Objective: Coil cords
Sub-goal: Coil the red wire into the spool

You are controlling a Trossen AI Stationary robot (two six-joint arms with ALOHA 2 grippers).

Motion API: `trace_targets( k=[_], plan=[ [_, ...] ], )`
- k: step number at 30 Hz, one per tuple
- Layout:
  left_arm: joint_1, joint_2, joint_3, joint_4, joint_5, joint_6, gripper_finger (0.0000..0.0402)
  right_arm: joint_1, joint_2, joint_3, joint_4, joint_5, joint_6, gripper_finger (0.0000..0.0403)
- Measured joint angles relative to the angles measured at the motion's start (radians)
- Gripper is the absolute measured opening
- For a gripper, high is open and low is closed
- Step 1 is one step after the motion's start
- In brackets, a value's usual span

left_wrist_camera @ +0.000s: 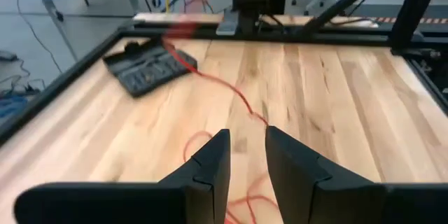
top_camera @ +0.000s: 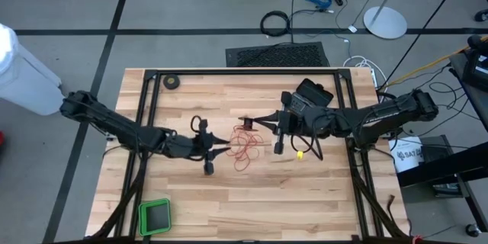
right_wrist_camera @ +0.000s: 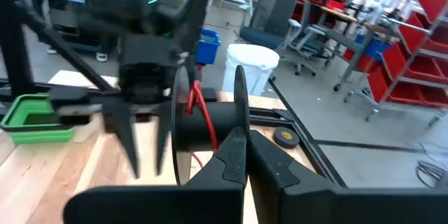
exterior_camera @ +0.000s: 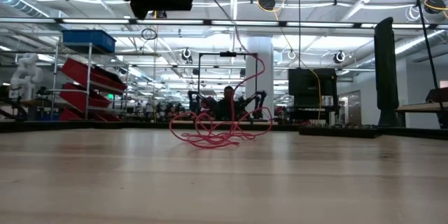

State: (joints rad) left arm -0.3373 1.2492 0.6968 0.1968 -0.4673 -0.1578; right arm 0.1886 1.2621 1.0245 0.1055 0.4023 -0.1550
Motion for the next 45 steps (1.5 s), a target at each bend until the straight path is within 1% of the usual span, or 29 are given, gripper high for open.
trace_targets(
  k=[2,5,9,10,12,16,20,23,29,36,45],
  plan=[
    [-0.02,0.031,-0.024,0.079,-0.037,-0.022,0.0098,-0.005,-0.002,0.008,-0.005,0.018,0.017,0.0],
    [-0.037,0.099,-0.06,0.243,-0.116,-0.054,0.0098,-0.006,-0.003,0.016,-0.005,0.023,0.013,0.0],
    [-0.036,0.218,-0.066,0.446,-0.208,-0.059,0.0099,-0.005,-0.003,0.02,-0.005,0.02,0.013,0.0],
    [-0.036,0.249,-0.066,0.504,-0.208,-0.029,0.0099,-0.005,-0.003,0.02,-0.005,0.02,0.013,0.0],
    [-0.036,0.312,-0.064,0.611,-0.172,0.033,0.0105,-0.006,-0.003,0.02,-0.005,0.02,0.011,0.0],
    [-0.036,0.405,-0.047,0.73,-0.167,0.057,0.0141,-0.006,-0.003,0.02,-0.005,0.021,0.005,0.0],
    [-0.029,0.457,-0.026,0.737,-0.233,0.033,0.0182,-0.006,-0.003,0.02,-0.005,0.021,0.0,0.0],
    [-0.028,0.471,-0.016,0.744,-0.282,0.033,0.0198,-0.006,-0.002,0.02,-0.005,0.021,-0.002,0.0],
    [-0.028,0.473,0.008,0.747,-0.303,0.033,0.02,-0.006,-0.002,0.02,-0.005,0.021,-0.006,0.0],
    [-0.029,0.473,0.03,0.746,-0.299,0.032,0.02,-0.006,-0.002,0.02,-0.003,0.021,-0.006,0.0],
    [-0.024,0.489,0.032,0.761,-0.279,-0.009,0.02,-0.006,-0.002,0.02,-0.001,0.021,-0.01,0.0]
  ],
)
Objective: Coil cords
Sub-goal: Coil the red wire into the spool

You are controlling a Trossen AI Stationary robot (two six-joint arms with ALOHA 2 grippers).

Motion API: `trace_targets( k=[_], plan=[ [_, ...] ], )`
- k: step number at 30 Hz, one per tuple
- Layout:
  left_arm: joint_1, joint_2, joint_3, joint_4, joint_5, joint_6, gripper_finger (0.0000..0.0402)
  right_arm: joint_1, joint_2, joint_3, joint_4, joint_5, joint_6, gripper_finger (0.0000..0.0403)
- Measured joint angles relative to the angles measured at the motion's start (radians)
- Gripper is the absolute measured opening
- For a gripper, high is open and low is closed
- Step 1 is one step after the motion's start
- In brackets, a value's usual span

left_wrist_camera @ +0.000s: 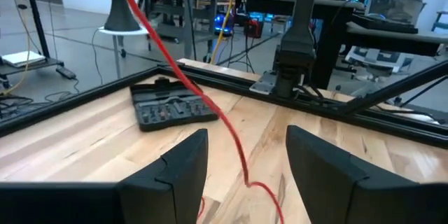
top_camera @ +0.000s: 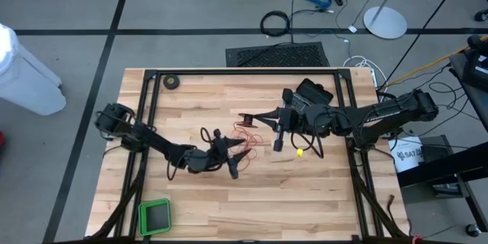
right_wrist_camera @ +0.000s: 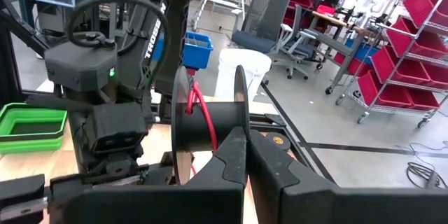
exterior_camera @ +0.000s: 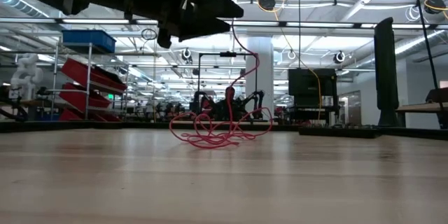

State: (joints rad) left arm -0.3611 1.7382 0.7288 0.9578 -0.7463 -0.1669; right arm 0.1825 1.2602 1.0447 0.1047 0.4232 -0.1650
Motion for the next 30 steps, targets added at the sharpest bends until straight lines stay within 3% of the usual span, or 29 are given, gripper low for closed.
trace_targets(
  k=[4,13,20,26,30],
  plan=[
    [0.017,0.036,0.0,0.026,0.05,-0.038,0.02,0.0,0.0,0.0,0.003,0.0,0.0,0.0],
    [0.014,0.05,0.0,0.084,0.034,-0.007,0.0188,0.0,0.0,0.0,0.002,0.0,-0.004,0.0],
    [0.013,0.05,0.0,0.083,0.032,-0.001,0.011,0.0,0.0,0.0,0.0,0.0,-0.004,0.0],
    [0.014,0.05,0.0,0.081,0.031,0.013,0.0021,0.0,0.0,0.0,0.0,0.0,-0.004,0.0],
    [0.022,0.05,0.0,0.081,0.005,0.019,0.0009,0.0,0.0,0.0,0.0,0.002,0.02,0.0]
  ],
)
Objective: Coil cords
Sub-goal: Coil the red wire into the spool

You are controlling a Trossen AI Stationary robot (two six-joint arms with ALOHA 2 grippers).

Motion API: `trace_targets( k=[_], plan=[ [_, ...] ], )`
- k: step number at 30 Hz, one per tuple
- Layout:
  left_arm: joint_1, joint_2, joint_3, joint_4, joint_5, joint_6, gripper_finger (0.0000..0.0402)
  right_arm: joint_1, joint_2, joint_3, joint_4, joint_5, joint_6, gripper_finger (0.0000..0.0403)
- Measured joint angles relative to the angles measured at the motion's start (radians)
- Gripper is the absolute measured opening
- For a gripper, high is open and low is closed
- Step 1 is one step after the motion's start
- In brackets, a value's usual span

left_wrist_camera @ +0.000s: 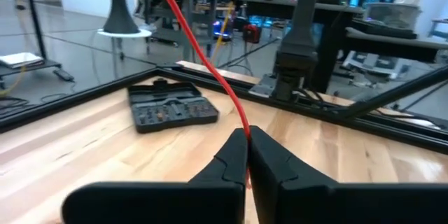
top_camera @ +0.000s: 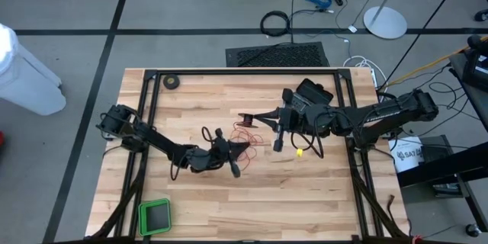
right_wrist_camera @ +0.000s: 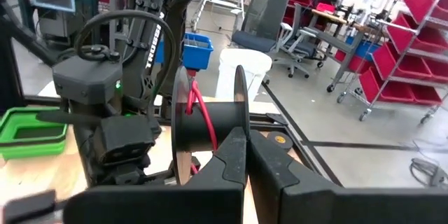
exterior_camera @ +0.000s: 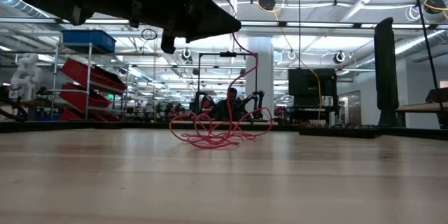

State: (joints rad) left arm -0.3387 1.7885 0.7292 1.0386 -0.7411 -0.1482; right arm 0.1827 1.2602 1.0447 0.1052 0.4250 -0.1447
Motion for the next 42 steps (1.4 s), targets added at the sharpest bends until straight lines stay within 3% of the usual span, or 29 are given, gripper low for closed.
trace_targets(
  k=[10,20,26,34,42],
  plan=[
    [0.093,0.0,-0.001,0.021,0.012,-0.003,0.0003,-0.005,0.0,0.0,0.012,0.05,0.086,0.0],
    [0.169,0.0,0.044,0.053,0.207,-0.055,0.0001,-0.01,0.0,0.0,0.047,0.054,0.108,0.0],
    [0.169,0.0,0.129,0.028,0.287,-0.046,0.0001,-0.012,0.009,0.002,0.045,0.157,0.108,0.0],
    [0.178,0.0,0.238,-0.036,0.293,0.049,0.0001,-0.013,0.041,0.002,0.03,0.241,0.107,0.0],
    [0.181,0.0,0.254,-0.035,0.297,0.071,0.0001,-0.013,0.042,0.002,-0.033,0.259,0.113,0.0]
  ],
)
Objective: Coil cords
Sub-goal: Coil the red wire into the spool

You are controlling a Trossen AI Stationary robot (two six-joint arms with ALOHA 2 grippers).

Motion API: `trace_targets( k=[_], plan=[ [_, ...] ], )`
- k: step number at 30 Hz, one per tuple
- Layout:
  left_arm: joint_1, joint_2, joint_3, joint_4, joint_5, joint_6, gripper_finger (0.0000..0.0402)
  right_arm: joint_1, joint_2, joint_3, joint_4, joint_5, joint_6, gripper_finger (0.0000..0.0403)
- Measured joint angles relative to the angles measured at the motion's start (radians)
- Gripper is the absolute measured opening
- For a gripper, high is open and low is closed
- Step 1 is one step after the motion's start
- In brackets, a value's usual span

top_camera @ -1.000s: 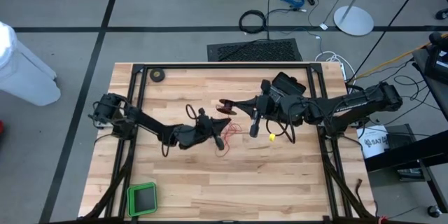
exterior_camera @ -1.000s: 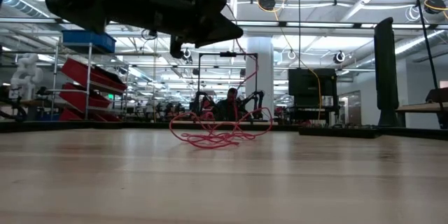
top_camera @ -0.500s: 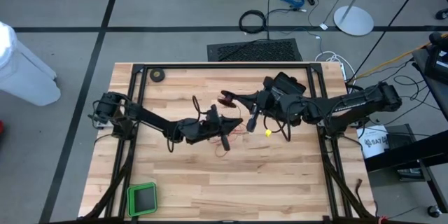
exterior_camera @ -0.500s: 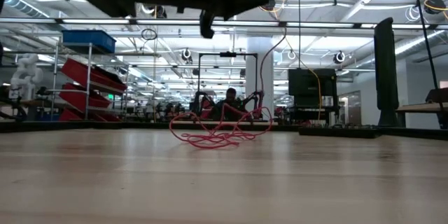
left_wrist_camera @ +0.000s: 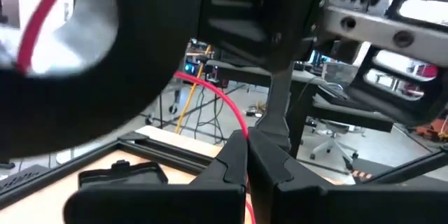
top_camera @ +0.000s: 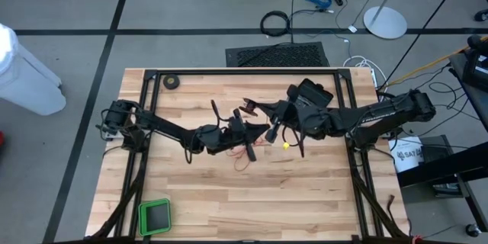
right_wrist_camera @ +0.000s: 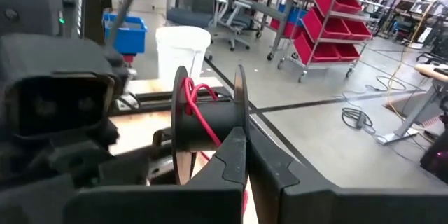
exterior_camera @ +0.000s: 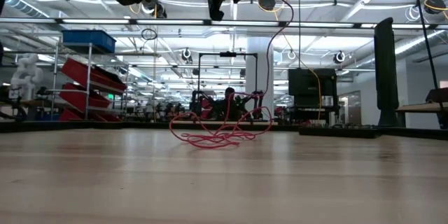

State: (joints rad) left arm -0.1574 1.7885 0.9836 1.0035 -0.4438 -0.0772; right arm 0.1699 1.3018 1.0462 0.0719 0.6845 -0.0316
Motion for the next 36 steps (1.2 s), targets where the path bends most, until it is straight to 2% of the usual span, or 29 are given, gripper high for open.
trace_targets(
  k=[8,18,25,32,36],
  plan=[
    [-0.022,-0.007,0.0,0.008,0.07,0.041,0.0001,0.0,0.0,0.0,-0.088,0.051,0.005,0.0],
    [-0.086,-0.081,0.0,-0.041,0.055,0.152,0.0001,0.001,0.0,-0.001,-0.106,0.049,0.004,0.0],
    [-0.117,-0.22,0.0,-0.255,-0.007,0.227,0.0001,0.0,0.0,-0.001,-0.114,0.05,-0.01,0.0],
    [-0.149,-0.394,0.0,-0.511,-0.157,0.302,0.0001,0.0,0.0,-0.002,-0.152,0.044,-0.01,0.0],
    [-0.149,-0.479,0.0,-0.674,-0.209,0.302,0.0001,0.002,-0.002,-0.002,-0.157,0.012,-0.011,0.0]
  ],
)
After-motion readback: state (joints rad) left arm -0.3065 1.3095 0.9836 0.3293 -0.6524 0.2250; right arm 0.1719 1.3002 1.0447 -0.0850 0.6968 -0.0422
